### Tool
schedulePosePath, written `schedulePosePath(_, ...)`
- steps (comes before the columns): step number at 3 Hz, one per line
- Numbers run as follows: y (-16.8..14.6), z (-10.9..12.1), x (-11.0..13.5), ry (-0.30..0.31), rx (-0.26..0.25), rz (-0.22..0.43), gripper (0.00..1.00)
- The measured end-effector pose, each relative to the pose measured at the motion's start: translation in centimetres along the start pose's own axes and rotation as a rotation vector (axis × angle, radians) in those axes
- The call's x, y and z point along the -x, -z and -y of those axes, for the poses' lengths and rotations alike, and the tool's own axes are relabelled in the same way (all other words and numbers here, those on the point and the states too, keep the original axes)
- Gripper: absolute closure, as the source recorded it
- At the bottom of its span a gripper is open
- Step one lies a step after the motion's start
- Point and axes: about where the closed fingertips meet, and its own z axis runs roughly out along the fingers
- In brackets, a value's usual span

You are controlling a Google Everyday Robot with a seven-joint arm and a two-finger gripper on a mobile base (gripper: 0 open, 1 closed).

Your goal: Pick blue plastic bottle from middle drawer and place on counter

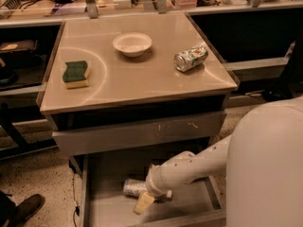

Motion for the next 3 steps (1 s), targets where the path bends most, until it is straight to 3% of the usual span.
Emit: schedulePosePath(3,-4.2,0.5,-1.0,0.007,0.023,0.023,0.0)
